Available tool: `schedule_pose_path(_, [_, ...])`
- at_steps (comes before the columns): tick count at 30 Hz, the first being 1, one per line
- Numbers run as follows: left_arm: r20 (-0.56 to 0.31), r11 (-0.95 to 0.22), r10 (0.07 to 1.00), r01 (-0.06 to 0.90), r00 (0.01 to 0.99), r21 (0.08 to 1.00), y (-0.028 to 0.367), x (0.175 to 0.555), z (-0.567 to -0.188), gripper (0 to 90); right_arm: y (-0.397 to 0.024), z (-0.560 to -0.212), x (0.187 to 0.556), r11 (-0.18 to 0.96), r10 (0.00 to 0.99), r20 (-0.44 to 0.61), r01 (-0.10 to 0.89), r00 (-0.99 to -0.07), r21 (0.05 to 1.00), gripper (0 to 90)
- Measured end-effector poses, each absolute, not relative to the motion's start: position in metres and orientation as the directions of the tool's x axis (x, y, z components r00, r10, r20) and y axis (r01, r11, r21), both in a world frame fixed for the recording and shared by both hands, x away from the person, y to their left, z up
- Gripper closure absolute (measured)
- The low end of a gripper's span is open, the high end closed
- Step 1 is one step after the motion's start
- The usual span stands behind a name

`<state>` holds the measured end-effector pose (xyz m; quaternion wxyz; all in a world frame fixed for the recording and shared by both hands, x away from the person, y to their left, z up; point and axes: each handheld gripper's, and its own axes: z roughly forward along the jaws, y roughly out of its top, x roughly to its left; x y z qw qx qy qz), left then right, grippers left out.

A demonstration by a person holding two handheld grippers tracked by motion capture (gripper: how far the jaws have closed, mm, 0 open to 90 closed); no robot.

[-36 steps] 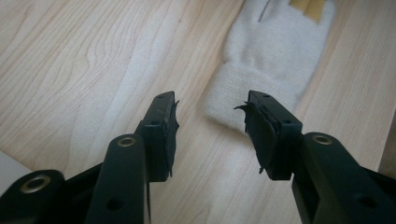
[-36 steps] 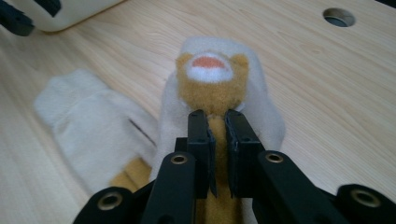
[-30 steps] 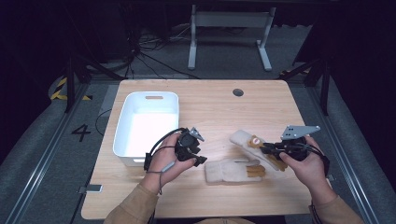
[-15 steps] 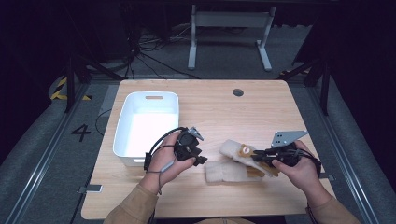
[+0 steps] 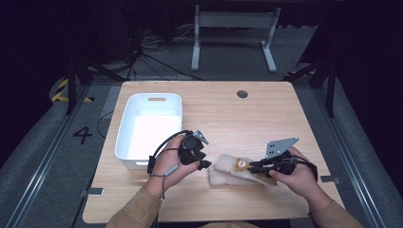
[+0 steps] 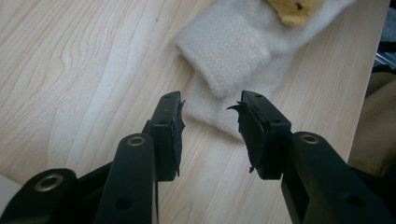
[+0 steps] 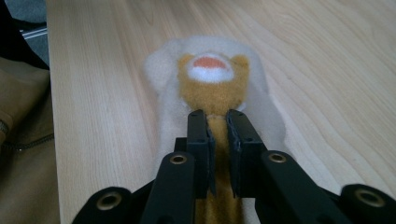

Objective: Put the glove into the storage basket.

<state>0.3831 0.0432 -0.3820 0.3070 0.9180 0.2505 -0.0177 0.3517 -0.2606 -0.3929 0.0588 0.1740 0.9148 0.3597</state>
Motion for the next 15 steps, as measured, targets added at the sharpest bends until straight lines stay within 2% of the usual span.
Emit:
schedule_pose_path(10, [-0.193,-0.724,0.426,0.461,0.884,0.512,0.036,0.383,-0.388,60.0,-0.257,-0.410,0.357,0.724,0.337,0.045,0.290,-0.940,0.626,77.7])
schedule_pose_path(15, [-0.183,-0.726,0.422,0.452,0.888,0.518,0.033,0.384,-0.387,59.4,-0.256,-0.418,0.357,0.732,0.347,0.061,0.311,-0.936,0.607,70.0])
